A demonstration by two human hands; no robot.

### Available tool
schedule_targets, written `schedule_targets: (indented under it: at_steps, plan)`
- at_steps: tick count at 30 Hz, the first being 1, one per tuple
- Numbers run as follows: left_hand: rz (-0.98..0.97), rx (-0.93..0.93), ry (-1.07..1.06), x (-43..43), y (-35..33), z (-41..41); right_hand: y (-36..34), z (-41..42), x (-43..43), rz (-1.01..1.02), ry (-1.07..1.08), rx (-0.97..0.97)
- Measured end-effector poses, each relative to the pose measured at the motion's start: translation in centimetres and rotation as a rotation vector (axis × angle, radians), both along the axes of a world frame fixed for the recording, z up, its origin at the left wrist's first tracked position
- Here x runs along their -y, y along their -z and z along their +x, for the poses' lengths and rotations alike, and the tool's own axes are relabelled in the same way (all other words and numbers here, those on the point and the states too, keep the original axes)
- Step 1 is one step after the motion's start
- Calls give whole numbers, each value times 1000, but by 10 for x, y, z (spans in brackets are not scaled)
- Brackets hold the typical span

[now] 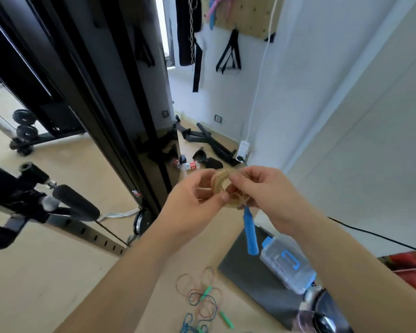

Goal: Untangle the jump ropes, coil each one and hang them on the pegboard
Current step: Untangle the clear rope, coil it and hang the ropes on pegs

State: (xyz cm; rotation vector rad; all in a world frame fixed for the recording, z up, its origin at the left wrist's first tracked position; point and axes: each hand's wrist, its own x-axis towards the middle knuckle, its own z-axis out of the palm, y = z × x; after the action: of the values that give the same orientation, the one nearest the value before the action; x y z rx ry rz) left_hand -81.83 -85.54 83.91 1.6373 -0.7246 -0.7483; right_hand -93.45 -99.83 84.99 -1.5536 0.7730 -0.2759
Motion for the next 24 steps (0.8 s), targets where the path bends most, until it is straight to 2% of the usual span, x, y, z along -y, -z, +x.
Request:
schedule_targets:
  at_steps: [4, 9, 13, 24]
  plan:
    - [-52, -21, 8, 29, -55, 9, -55, 7, 27, 61, 51, 76]
    - [-100, -69, -75, 72, -94, 19, -95, 15, 77, 94, -21, 85]
    - [-78, -2, -104, 108, -116, 32, -121, 27, 114, 105, -116, 88]
    - [25, 309, 18, 263, -131, 154, -150, 146, 251, -233, -96, -162]
